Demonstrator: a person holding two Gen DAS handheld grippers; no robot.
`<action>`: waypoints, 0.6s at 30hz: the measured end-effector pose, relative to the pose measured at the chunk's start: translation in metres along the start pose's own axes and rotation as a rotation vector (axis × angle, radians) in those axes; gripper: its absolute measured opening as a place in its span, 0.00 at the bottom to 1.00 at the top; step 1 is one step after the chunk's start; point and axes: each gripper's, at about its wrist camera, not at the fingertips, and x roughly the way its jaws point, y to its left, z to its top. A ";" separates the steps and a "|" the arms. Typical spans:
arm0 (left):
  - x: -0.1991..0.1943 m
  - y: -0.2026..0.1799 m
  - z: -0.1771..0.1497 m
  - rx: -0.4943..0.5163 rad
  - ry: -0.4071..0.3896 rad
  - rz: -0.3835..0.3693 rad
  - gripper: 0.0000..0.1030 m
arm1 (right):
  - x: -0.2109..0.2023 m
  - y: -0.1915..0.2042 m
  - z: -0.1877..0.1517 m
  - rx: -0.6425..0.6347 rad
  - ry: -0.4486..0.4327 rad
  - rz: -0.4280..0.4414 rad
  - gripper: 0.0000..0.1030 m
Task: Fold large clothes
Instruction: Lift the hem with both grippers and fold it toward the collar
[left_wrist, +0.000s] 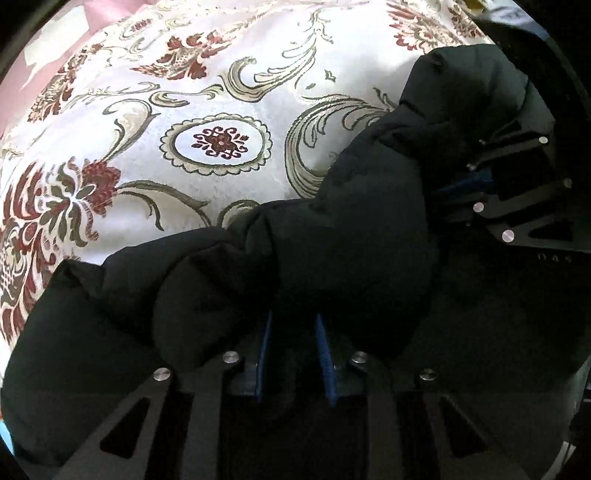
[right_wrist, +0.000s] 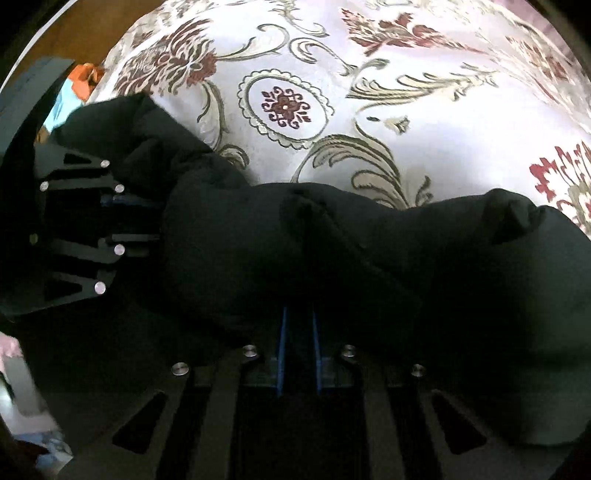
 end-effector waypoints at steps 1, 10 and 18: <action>-0.005 0.000 -0.005 0.001 -0.018 -0.011 0.22 | -0.004 -0.001 -0.003 0.000 -0.010 0.010 0.07; -0.022 0.011 -0.024 -0.011 0.000 -0.048 0.22 | -0.030 -0.002 -0.018 -0.013 0.051 0.004 0.07; 0.000 0.004 -0.019 -0.043 -0.011 0.027 0.21 | 0.001 -0.008 -0.006 0.051 0.031 -0.010 0.05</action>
